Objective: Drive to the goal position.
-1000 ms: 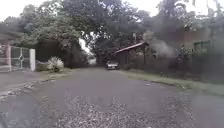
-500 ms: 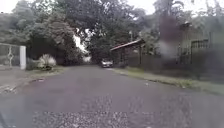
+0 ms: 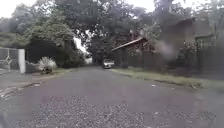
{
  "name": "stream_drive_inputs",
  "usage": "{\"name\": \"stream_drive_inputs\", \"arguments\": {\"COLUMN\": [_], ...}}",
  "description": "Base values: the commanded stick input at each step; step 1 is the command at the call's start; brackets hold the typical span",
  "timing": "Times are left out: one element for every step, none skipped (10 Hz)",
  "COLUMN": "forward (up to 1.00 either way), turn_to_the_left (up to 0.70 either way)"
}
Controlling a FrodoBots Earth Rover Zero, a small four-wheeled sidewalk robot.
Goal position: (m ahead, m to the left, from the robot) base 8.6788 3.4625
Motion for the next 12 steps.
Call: {"name": "stream_drive_inputs", "arguments": {"forward": [0.70,0.70,0.70,0.70,0.70,0.70,0.70,0.70,0.70,0.70,0.70,0.70], "turn_to_the_left": [0.35,0.26,0.08,0.00,0.00,0.00,0.00,0.00,0.00,0.00,0.00,0.00]}}
